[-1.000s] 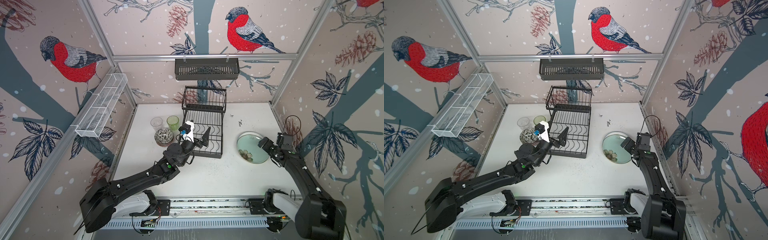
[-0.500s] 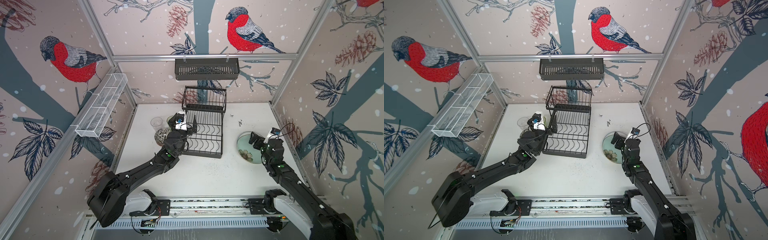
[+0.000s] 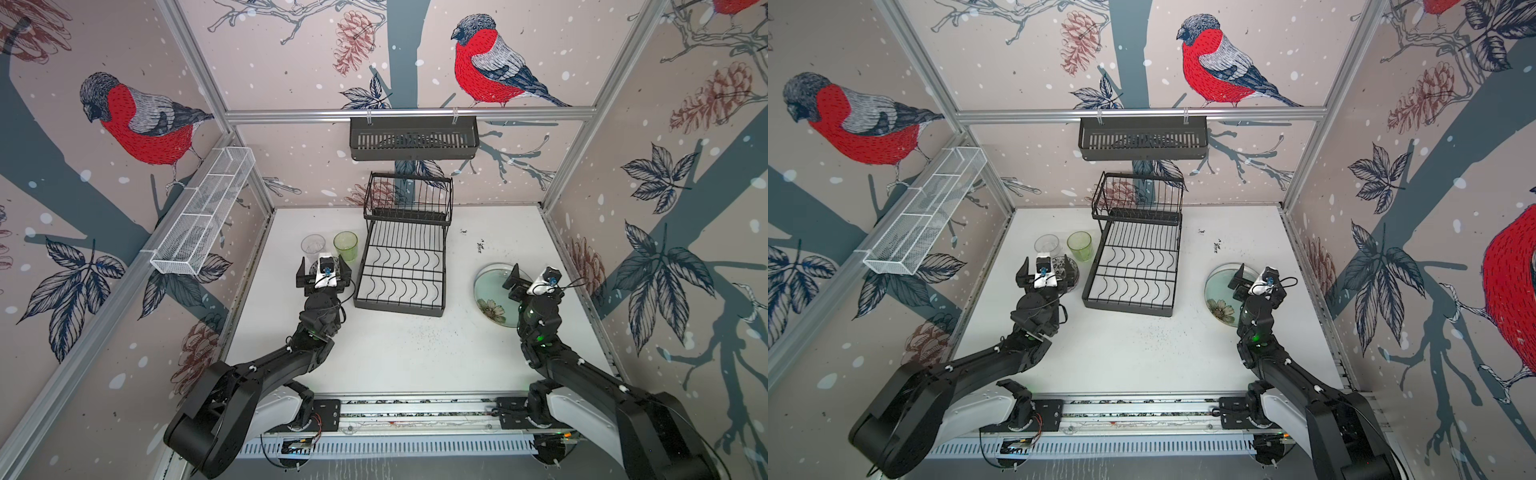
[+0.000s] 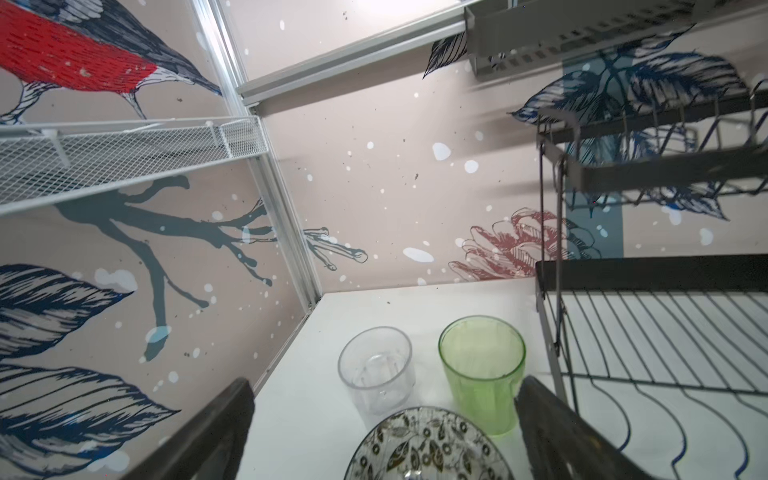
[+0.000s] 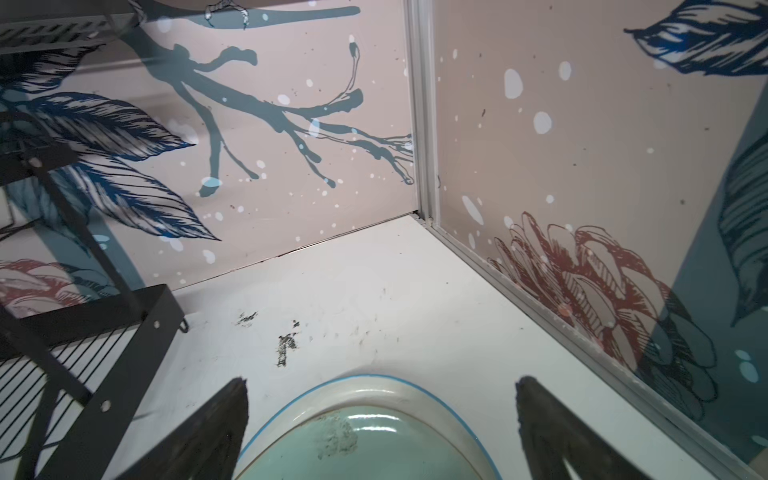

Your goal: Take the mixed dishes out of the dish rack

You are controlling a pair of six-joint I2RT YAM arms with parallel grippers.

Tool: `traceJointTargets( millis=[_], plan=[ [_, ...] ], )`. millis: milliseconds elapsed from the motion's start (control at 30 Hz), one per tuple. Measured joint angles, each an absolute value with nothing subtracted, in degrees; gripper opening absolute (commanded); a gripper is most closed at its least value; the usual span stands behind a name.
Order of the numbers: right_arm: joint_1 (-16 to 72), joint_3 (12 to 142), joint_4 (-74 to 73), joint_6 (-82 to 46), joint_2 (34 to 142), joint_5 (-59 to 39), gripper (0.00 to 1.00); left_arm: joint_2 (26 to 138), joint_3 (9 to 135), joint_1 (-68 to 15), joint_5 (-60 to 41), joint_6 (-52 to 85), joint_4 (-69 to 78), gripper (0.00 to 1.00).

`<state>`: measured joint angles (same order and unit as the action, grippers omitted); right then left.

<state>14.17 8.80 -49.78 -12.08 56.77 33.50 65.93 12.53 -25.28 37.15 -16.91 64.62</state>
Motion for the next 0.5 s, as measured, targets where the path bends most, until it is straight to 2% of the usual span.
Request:
traceJointTargets(
  millis=[267,367,500],
  plan=[
    [12.29,3.44,-54.15,-8.91,52.71,34.92,1.0,74.54,8.32,-18.79,33.85,-12.86,74.04,0.98],
    [9.67,3.31,-55.59,-8.91,54.28,33.58,1.0,79.46,8.32,-18.59,32.62,-13.98,78.26,0.98],
    [5.96,4.23,-56.21,-10.55,57.8,31.18,1.0,80.6,7.62,-18.76,33.04,-15.09,82.67,0.98]
  ],
)
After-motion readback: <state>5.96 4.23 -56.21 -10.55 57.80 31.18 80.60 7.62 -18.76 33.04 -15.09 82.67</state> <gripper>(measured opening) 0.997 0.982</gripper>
